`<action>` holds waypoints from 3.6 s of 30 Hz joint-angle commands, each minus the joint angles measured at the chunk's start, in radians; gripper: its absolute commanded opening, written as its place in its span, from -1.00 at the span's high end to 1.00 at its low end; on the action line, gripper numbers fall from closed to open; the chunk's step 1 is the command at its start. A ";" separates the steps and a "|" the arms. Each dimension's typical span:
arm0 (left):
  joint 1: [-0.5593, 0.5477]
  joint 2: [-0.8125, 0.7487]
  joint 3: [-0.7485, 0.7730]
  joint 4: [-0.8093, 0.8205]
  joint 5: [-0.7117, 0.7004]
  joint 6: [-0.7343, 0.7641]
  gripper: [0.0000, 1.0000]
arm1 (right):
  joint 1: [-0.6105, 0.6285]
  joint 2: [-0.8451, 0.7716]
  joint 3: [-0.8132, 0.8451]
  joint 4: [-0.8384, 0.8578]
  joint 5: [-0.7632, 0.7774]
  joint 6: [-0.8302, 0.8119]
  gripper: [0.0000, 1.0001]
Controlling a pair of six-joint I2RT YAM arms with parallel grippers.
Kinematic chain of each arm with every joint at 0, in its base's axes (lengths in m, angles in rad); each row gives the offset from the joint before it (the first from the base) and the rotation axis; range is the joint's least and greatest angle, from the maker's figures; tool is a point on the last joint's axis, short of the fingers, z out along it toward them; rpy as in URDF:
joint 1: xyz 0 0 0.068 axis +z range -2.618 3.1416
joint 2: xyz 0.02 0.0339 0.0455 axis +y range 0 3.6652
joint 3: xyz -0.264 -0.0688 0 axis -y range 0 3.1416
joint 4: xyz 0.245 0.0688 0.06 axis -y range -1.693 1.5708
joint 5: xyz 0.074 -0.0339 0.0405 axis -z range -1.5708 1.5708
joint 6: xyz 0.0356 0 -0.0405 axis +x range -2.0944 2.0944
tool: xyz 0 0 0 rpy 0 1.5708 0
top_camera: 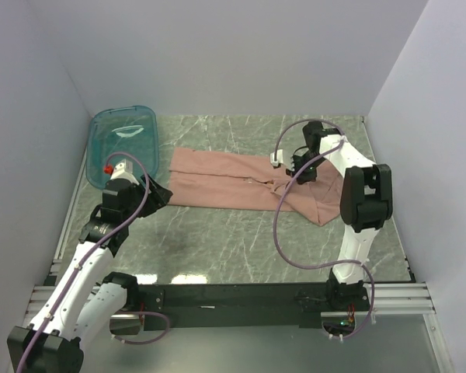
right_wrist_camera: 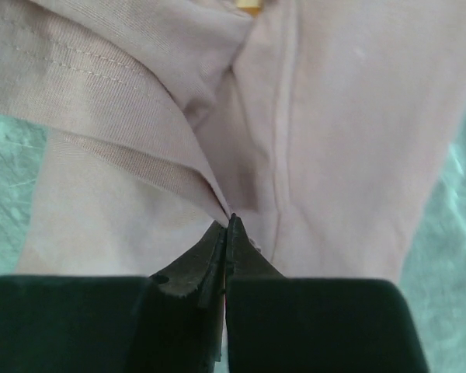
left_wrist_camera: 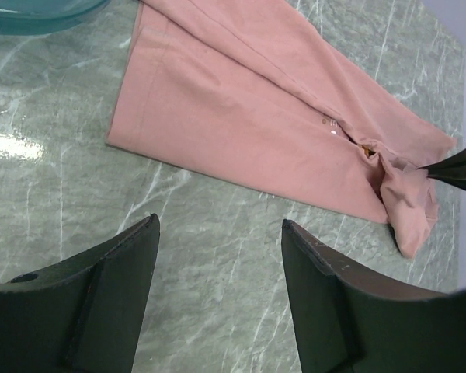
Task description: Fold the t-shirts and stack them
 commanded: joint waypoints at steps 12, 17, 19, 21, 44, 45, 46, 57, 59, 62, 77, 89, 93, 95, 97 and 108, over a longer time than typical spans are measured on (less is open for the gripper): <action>-0.001 -0.005 -0.020 0.044 0.015 -0.003 -0.38 | 0.067 -0.182 -0.088 0.052 0.188 0.269 1.00; -0.001 -0.004 -0.021 0.049 0.016 -0.003 -0.37 | 0.091 -0.206 -0.099 0.079 0.217 0.348 1.00; -0.002 -0.004 -0.020 0.050 0.015 -0.003 -0.37 | 0.097 -0.210 -0.099 0.084 0.228 0.373 1.00; -0.001 -0.002 -0.021 0.050 0.015 -0.003 -0.38 | 0.107 -0.210 -0.098 0.081 0.236 0.388 1.00; 0.001 0.015 -0.027 0.070 0.018 0.003 -0.38 | 0.159 -0.230 -0.150 0.165 0.429 0.574 1.00; 0.001 0.013 -0.027 0.070 0.018 0.002 -0.38 | 0.159 -0.225 -0.142 0.180 0.440 0.579 1.00; 0.001 0.012 -0.027 0.067 0.018 0.002 -0.38 | 0.156 -0.219 -0.135 0.184 0.449 0.591 1.00; -0.001 0.002 -0.032 0.064 0.012 0.003 -0.38 | 0.142 -0.147 0.022 0.185 0.493 0.634 1.00; -0.001 0.002 -0.030 0.062 0.013 0.003 -0.38 | 0.145 -0.130 0.043 0.181 0.498 0.631 1.00; 0.001 0.002 -0.030 0.062 0.012 0.006 -0.38 | 0.150 -0.102 0.079 0.174 0.512 0.625 1.00; -0.001 0.007 -0.032 0.064 0.009 0.008 -0.39 | 0.154 0.005 0.172 0.245 0.633 0.635 1.00; 0.001 0.001 -0.026 0.050 0.002 0.009 -0.38 | 0.150 0.079 0.226 0.271 0.679 0.651 1.00; 0.001 0.002 -0.024 0.050 0.005 0.009 -0.39 | 0.147 0.108 0.240 0.279 0.684 0.657 1.00; 0.001 0.002 -0.024 0.049 0.004 0.009 -0.39 | 0.145 0.119 0.246 0.285 0.691 0.658 1.00; 0.001 0.001 -0.024 0.050 0.005 0.008 -0.39 | 0.142 0.132 0.252 0.286 0.691 0.661 1.00; 0.001 0.007 -0.024 0.053 0.001 0.008 -0.39 | 0.113 0.165 0.271 0.369 0.742 0.709 0.32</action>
